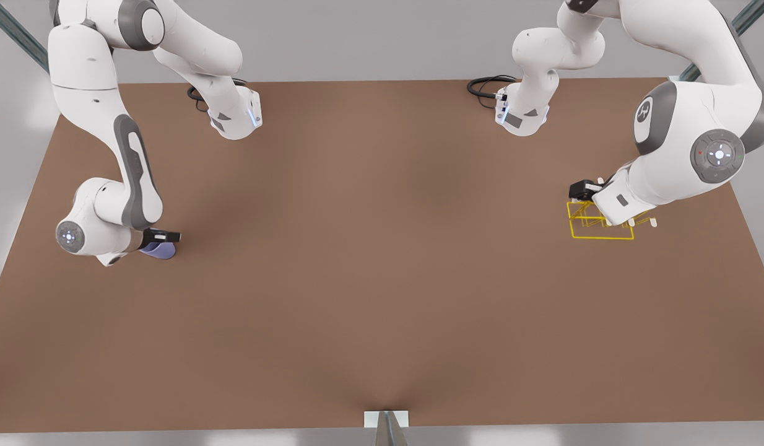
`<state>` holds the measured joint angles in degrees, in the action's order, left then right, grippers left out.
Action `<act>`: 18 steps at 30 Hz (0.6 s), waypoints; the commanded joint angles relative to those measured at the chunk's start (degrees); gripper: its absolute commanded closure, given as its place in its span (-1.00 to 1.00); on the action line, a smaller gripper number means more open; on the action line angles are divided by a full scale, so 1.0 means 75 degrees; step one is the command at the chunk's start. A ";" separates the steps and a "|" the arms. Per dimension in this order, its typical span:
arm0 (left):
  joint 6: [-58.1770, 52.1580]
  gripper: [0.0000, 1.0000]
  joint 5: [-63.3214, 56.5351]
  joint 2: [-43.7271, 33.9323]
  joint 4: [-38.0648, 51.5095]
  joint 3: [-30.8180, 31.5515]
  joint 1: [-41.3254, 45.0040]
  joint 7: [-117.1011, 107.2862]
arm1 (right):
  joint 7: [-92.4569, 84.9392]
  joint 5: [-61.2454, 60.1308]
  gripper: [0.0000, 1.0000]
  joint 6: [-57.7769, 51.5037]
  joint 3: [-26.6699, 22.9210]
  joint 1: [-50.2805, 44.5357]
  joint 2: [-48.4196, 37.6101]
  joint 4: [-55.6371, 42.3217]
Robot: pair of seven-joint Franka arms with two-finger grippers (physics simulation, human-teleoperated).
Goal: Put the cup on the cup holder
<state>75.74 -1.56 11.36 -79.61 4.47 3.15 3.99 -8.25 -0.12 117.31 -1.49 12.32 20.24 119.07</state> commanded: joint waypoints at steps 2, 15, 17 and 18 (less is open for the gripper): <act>-0.0021 -1.00 -0.0003 -0.0003 -0.0003 0.0002 0.0002 0.0007 | -0.0272 -0.0008 -1.00 0.0730 0.0000 0.0080 -0.0003 0.0261; -0.0044 -1.00 -0.0003 -0.0039 0.0009 0.0107 0.0002 -0.0004 | -0.0330 0.0016 0.57 0.1562 0.0000 0.0092 0.0043 0.0308; -0.0033 -1.00 -0.0003 -0.0039 0.0009 0.0107 0.0002 -0.0016 | -0.0342 0.0027 0.57 0.1538 0.0000 0.0092 0.0043 0.0331; -0.0033 -1.00 -0.0003 -0.0039 0.0009 0.0107 0.0002 -0.0016 | -0.0342 0.0027 0.57 0.1538 0.0000 0.0103 0.0043 0.0320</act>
<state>75.55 -1.55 11.14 -79.59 5.25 3.18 3.95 -10.45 -0.63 127.93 -1.49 13.07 20.59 121.48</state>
